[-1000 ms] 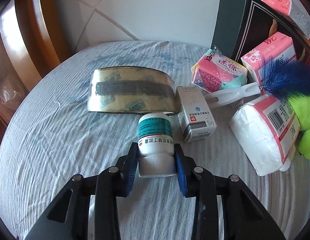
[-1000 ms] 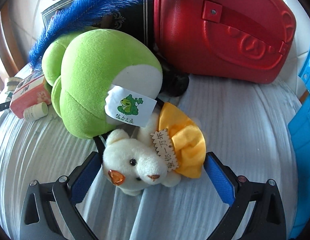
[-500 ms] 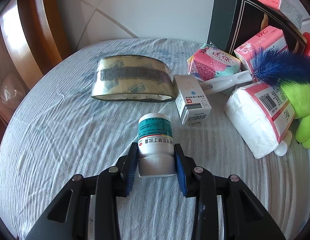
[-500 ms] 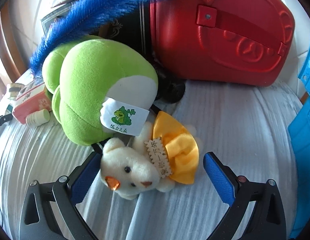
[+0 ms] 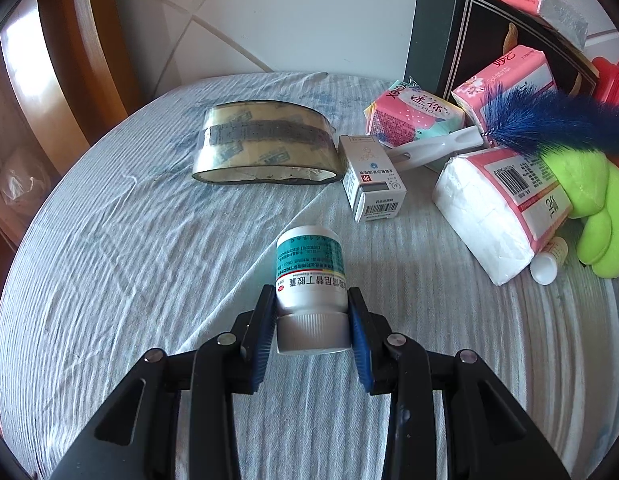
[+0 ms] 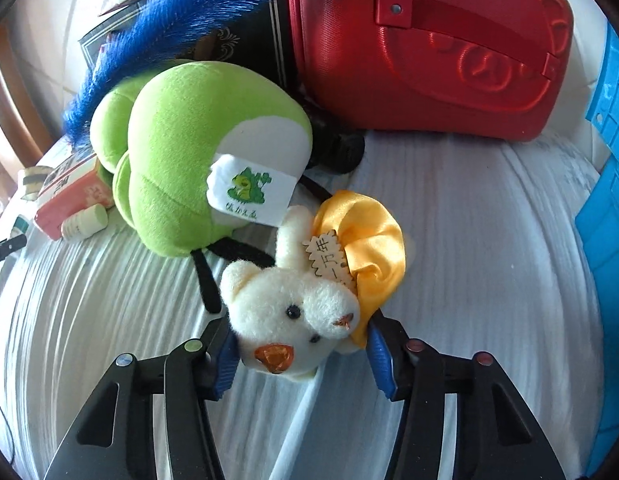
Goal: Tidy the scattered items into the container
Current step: 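Carry the bottle and bear with both grippers over the blue bin, then open both grippers to drop the bottle and bear into the bin, then move both grippers back from the bin toward the items on the bed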
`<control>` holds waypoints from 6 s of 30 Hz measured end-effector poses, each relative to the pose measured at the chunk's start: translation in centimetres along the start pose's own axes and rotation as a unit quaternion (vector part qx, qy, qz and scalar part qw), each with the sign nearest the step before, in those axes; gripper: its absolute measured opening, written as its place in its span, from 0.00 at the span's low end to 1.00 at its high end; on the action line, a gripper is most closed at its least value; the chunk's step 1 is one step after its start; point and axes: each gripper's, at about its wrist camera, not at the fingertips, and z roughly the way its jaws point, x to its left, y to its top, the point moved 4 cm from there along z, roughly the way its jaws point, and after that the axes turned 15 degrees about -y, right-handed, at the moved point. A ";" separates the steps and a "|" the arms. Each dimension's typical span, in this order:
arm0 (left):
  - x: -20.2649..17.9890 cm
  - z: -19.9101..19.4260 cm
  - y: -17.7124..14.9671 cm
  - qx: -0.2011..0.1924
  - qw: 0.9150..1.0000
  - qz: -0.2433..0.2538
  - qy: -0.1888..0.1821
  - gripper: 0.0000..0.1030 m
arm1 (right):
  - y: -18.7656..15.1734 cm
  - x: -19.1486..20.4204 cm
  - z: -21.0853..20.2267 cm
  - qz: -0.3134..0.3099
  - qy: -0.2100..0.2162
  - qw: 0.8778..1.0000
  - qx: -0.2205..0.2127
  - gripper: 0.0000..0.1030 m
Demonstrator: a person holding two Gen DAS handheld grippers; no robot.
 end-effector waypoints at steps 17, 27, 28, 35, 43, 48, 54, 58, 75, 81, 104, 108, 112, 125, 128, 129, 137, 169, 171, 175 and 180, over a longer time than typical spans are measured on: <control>-3.8 -10.4 -5.6 0.015 1.000 0.004 -0.020 0.33 | -7.3 -0.5 -10.1 -0.004 0.030 0.999 0.017 0.51; -9.3 -19.0 -7.1 0.003 0.999 0.018 -0.044 0.33 | -10.2 -2.2 -20.2 0.008 0.050 0.999 0.008 0.51; -9.9 -19.8 -7.1 0.003 0.999 0.020 -0.046 0.33 | -10.4 -2.3 -21.1 0.009 0.052 0.999 0.006 0.51; -13.1 -25.6 -7.5 -0.014 0.998 0.032 -0.054 0.33 | -11.5 -3.4 -27.4 0.012 0.064 0.998 -0.010 0.51; -16.4 -30.9 -8.6 -0.025 0.997 0.044 -0.058 0.33 | -12.9 -5.6 -32.7 0.032 0.060 0.997 -0.023 0.51; -19.1 -33.9 -9.4 -0.031 0.996 0.052 -0.066 0.33 | -13.5 -6.8 -35.6 0.041 0.069 0.996 -0.033 0.51; -22.0 -36.8 -9.6 -0.047 0.994 0.064 -0.077 0.33 | -13.4 -8.3 -38.7 0.046 0.077 0.994 -0.060 0.51; -23.5 -37.9 -9.5 -0.054 0.993 0.075 -0.079 0.33 | -13.2 -8.9 -40.1 0.046 0.082 0.993 -0.074 0.51; -29.3 -40.6 -7.3 -0.085 0.988 0.098 -0.082 0.33 | -11.6 -13.7 -44.1 0.053 0.101 0.986 -0.122 0.51; -32.4 -40.6 -6.0 -0.093 0.985 0.112 -0.090 0.33 | -10.8 -17.0 -45.2 0.067 0.095 0.984 -0.136 0.51; -52.1 -37.6 -1.9 -0.095 0.958 0.213 -0.167 0.33 | -10.0 -31.9 -46.5 0.143 0.038 0.975 -0.167 0.52; -56.1 -36.4 -1.3 -0.089 0.951 0.232 -0.183 0.33 | -10.3 -35.1 -46.3 0.163 0.021 0.972 -0.168 0.52; -60.5 -35.1 -0.7 -0.080 0.943 0.255 -0.199 0.33 | -10.7 -38.1 -46.0 0.185 0.003 0.969 -0.165 0.52; -73.6 -30.7 -0.2 -0.049 0.914 0.320 -0.244 0.33 | -12.7 -47.3 -43.6 0.248 -0.059 0.957 -0.138 0.52; -76.0 -29.8 -0.3 -0.041 0.908 0.331 -0.252 0.33 | -13.3 -49.2 -43.0 0.262 -0.072 0.954 -0.129 0.52; -76.7 -29.5 -0.3 -0.039 0.906 0.335 -0.254 0.33 | -13.5 -49.8 -42.6 0.265 -0.077 0.953 -0.126 0.52; -80.8 -27.6 -0.2 -0.025 0.897 0.352 -0.265 0.33 | -14.3 -53.0 -41.1 0.285 -0.096 0.947 -0.108 0.52; -73.8 -29.3 3.4 -0.050 0.924 0.269 -0.268 1.00 | -11.0 -49.3 -40.2 0.260 -0.066 0.955 -0.127 1.00; -73.3 -29.6 3.4 -0.052 0.924 0.268 -0.267 1.00 | -10.7 -49.0 -40.4 0.258 -0.063 0.955 -0.130 1.00; -72.3 -30.6 3.4 -0.059 0.925 0.266 -0.265 1.00 | -10.3 -48.1 -40.8 0.250 -0.058 0.957 -0.135 1.00; -70.8 -31.3 3.3 -0.065 0.928 0.263 -0.258 1.00 | -10.0 -46.8 -41.1 0.242 -0.050 0.959 -0.139 1.00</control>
